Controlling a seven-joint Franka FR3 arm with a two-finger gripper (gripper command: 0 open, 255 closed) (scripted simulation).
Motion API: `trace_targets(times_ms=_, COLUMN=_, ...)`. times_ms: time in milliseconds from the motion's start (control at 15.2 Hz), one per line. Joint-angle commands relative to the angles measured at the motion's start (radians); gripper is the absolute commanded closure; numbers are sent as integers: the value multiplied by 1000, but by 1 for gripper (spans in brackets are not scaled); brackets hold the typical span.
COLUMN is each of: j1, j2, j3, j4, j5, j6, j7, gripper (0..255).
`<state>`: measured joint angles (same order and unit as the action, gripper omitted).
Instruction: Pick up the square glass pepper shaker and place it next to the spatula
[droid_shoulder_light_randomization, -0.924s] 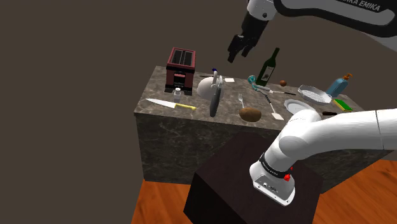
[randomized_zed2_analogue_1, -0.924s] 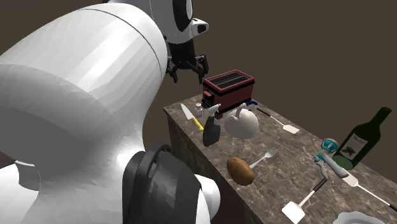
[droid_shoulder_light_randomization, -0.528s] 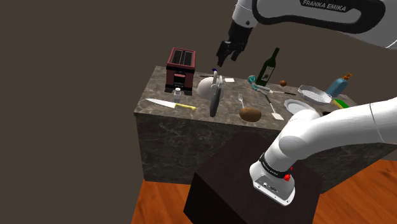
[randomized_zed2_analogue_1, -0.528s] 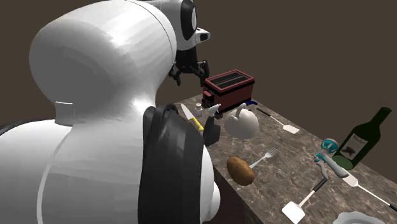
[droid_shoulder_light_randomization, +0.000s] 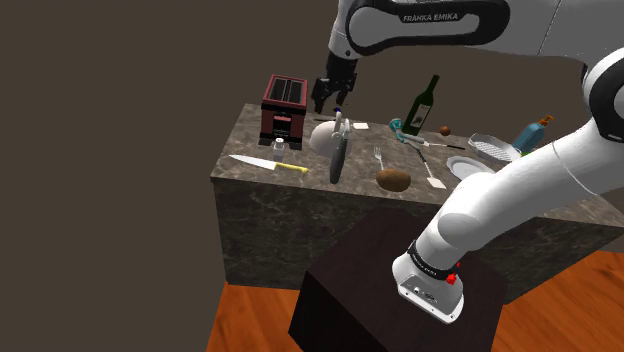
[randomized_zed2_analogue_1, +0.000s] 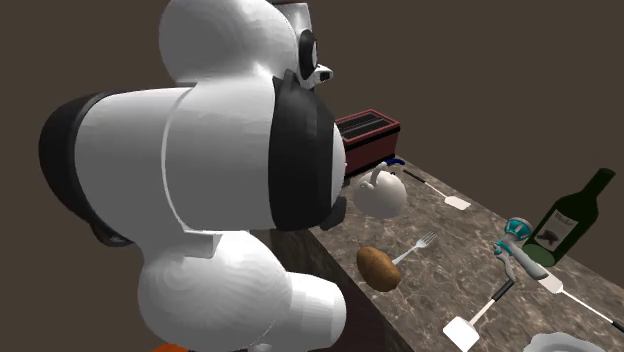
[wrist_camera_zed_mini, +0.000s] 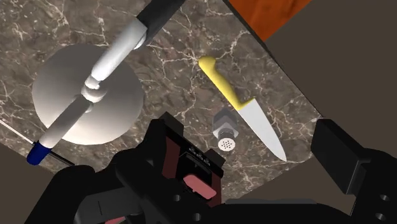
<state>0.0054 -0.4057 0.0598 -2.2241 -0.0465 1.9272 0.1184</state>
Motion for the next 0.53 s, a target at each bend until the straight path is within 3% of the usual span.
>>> trace_targets(times_ms=0, j1=-3, j2=81, j3=-1, j4=22, j5=-1, j6=46, j7=0, gripper=0)
trace_targets(times_ms=462, j1=-7, j2=349, j3=-2, j4=152, j5=-2, j6=138, j7=2, gripper=0)
